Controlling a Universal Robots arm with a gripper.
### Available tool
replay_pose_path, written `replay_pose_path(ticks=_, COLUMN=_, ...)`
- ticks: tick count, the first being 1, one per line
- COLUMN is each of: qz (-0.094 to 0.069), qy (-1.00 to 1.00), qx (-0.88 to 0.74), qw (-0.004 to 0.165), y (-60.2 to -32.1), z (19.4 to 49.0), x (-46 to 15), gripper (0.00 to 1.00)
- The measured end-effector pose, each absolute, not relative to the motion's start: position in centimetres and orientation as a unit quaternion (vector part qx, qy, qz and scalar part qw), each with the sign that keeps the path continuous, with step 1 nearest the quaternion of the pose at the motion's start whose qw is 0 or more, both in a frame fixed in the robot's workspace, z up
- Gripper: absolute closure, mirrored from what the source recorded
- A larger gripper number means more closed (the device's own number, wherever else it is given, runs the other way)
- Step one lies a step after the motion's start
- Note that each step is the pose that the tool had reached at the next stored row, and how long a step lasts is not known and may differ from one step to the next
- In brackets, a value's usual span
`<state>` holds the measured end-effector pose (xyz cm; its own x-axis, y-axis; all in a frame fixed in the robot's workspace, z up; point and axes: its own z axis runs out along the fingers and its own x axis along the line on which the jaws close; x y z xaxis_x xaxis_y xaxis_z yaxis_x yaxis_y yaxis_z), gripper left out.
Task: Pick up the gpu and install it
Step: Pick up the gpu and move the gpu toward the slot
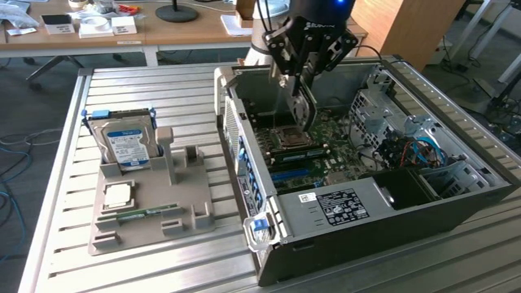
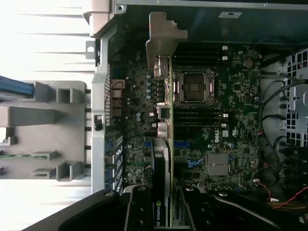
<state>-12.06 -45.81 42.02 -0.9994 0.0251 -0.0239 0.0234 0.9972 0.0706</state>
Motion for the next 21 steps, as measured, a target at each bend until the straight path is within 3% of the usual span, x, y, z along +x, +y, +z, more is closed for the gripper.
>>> replay_pose_path(ticks=21, qz=0.039, qy=0.999, qx=0.012, qw=0.012, y=-45.8, z=42.0, x=-6.5, gripper=0.73)
